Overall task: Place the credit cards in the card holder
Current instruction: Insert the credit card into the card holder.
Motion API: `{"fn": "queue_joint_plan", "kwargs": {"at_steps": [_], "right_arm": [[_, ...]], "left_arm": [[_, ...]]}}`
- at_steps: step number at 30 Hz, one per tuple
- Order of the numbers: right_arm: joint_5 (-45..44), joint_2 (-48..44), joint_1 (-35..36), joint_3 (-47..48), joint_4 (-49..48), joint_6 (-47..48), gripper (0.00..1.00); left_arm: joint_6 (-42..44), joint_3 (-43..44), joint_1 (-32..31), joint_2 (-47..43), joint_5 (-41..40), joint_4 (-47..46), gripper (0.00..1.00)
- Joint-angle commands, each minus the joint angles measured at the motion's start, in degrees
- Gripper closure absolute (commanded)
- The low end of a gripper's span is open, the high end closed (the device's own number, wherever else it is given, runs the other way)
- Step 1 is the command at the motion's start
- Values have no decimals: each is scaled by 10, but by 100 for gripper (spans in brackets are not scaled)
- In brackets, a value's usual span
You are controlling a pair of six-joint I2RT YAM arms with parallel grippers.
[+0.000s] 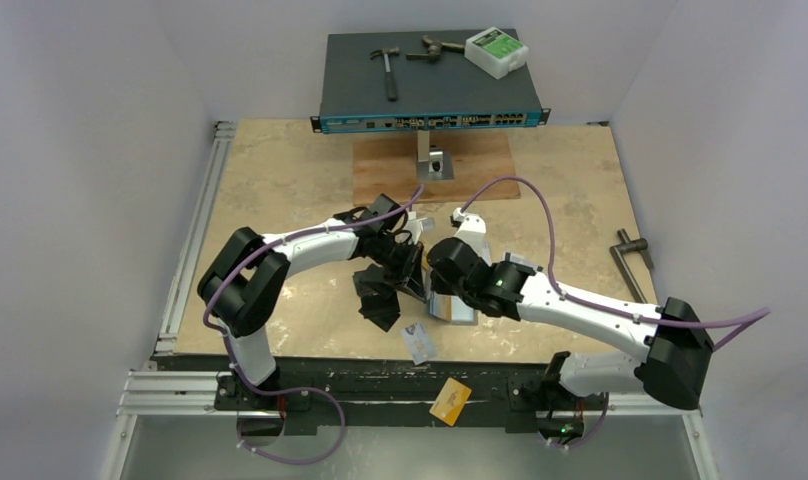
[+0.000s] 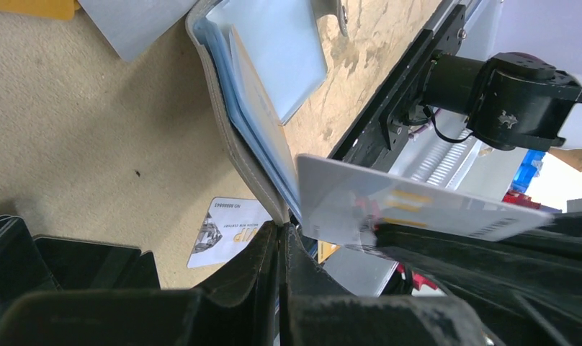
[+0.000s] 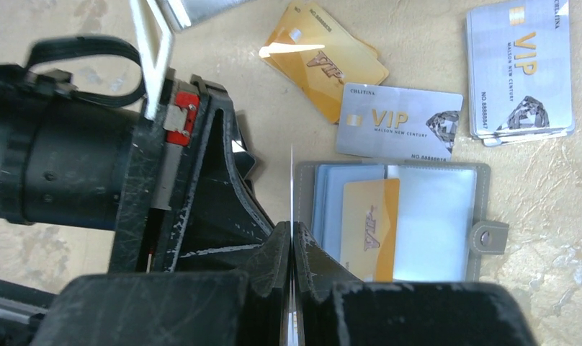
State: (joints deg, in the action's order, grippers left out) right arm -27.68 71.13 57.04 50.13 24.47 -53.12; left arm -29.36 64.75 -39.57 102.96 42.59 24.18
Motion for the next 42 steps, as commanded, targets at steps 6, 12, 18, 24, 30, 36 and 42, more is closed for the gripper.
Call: {"fn": "queue_joint_plan", "kwargs": {"at_steps": [6, 12, 18, 24, 30, 36, 42], "right_arm": [[-64, 18, 18, -6, 10, -29, 100], [-68, 5, 18, -13, 13, -36, 100], [-67, 7, 17, -14, 14, -37, 100], [-57, -13, 17, -12, 6, -30, 100], [-50, -14, 17, -14, -5, -23, 100], [-52, 2, 17, -10, -3, -14, 100], [-56, 8, 18, -11, 1, -10, 100]], "left_arm": [[-17, -6, 7, -17, 25, -26, 100], [-18, -6, 7, -15, 28, -27, 100], [-17, -7, 7, -15, 32, -28, 100], [-16, -8, 7, -16, 34, -29, 100], [-16, -9, 8, -18, 36, -30, 100], [-15, -10, 9, -21, 38, -33, 100], [-16, -10, 9, -21, 40, -33, 100]]}}
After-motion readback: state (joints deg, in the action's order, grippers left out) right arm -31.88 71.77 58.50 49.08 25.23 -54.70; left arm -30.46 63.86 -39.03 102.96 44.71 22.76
